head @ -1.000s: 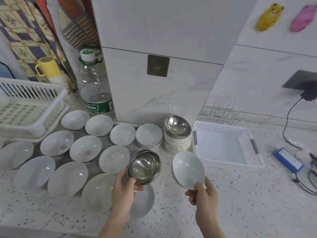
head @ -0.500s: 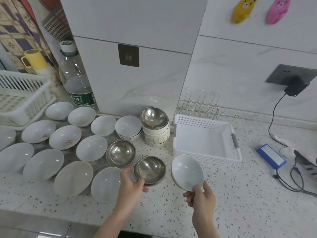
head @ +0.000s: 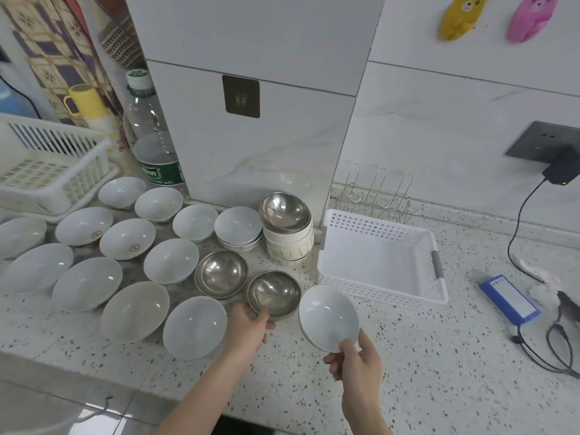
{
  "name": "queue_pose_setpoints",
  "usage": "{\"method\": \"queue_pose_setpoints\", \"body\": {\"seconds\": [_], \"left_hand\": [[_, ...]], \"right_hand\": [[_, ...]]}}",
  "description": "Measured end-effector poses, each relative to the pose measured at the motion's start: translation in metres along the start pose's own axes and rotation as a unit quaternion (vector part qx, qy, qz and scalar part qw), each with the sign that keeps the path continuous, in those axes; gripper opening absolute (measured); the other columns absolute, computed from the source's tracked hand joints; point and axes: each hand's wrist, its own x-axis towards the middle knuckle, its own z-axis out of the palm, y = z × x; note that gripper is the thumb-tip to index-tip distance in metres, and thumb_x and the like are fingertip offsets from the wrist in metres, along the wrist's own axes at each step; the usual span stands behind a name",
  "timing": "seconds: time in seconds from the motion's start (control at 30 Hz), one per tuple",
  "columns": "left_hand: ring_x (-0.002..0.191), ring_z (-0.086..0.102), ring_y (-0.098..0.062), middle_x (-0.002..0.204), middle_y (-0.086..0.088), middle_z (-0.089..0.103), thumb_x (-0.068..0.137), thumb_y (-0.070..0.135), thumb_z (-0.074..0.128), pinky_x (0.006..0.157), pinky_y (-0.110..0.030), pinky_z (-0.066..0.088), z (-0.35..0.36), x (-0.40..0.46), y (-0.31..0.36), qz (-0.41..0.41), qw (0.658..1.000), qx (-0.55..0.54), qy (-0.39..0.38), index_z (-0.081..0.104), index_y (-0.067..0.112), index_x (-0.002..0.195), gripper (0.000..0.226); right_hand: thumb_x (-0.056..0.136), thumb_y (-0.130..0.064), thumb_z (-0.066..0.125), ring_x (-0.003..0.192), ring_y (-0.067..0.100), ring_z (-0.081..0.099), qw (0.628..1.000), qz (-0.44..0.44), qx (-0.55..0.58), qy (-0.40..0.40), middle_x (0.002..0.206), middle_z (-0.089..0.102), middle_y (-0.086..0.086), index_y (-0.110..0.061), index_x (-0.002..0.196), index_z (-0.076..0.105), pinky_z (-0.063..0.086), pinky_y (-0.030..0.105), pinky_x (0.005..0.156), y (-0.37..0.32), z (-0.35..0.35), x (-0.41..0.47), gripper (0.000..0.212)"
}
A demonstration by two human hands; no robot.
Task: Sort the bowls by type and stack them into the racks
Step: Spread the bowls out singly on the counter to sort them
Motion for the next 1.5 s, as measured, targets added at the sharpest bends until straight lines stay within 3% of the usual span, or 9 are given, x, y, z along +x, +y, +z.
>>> {"method": "queue_pose_setpoints", "body": {"seconds": [0.2,0.53,0.7,0.93,1.27,1.5], "left_hand": [[0.038,0.050,-0.010,0.084,-0.010,0.075,0.096,0.020,0.060,0.037,-0.022,0.035,0.006,0.012,0.002,-0.023,1.000,-0.013,0.014,0.045,0.021,0.111,0.021],[0.048,0.054,-0.013,0.091,-0.014,0.074,0.097,0.020,0.059,0.038,-0.020,0.035,0.008,0.020,0.002,-0.065,0.995,-0.074,-0.003,0.043,0.023,0.128,0.036],[0.046,0.057,-0.013,0.101,-0.016,0.070,0.101,0.024,0.049,0.037,-0.020,0.033,-0.001,0.013,0.007,-0.071,0.996,-0.046,-0.038,0.046,0.014,0.130,0.030],[0.039,0.047,-0.003,0.082,-0.002,0.075,0.095,0.023,0.053,0.037,-0.018,0.032,-0.052,-0.016,0.007,-0.024,0.986,0.145,-0.081,0.058,0.017,0.116,0.022],[0.039,0.037,-0.006,0.066,-0.001,0.067,0.092,0.027,0.057,0.037,-0.019,0.030,-0.096,-0.018,0.015,-0.019,0.987,0.146,-0.061,0.068,0.013,0.084,0.019],[0.042,0.038,-0.009,0.074,-0.003,0.068,0.092,0.028,0.056,0.039,-0.020,0.030,-0.117,-0.011,0.019,-0.015,0.987,0.146,-0.058,0.066,0.014,0.087,0.019]], "right_hand": [[0.088,0.002,0.047,0.036,0.015,0.045,1.000,-0.003,0.000,-0.008,0.050,0.060,0.019,-0.016,0.126,0.060,0.036,0.022,0.036,0.000,0.002,0.006,0.045],[0.089,0.003,0.045,0.037,0.014,0.046,1.000,0.001,-0.015,-0.021,0.050,0.059,0.019,-0.014,0.131,0.058,0.036,0.023,0.036,0.005,0.001,0.009,0.048],[0.088,0.003,0.046,0.037,0.014,0.047,0.999,0.002,-0.030,-0.028,0.050,0.060,0.018,-0.015,0.136,0.055,0.037,0.022,0.037,0.008,0.004,0.008,0.052],[0.090,0.003,0.045,0.037,0.014,0.049,0.996,0.007,-0.064,-0.059,0.049,0.060,0.016,-0.018,0.143,0.048,0.039,0.022,0.038,0.019,0.018,-0.001,0.057],[0.085,0.007,0.047,0.041,0.019,0.058,0.983,0.025,-0.129,-0.125,0.054,0.066,0.013,-0.018,0.139,0.053,0.043,0.020,0.041,0.040,0.052,-0.024,0.060],[0.083,0.008,0.045,0.042,0.021,0.059,0.978,0.035,-0.161,-0.130,0.052,0.066,0.013,-0.020,0.136,0.055,0.042,0.020,0.040,0.048,0.067,-0.025,0.060]]}}
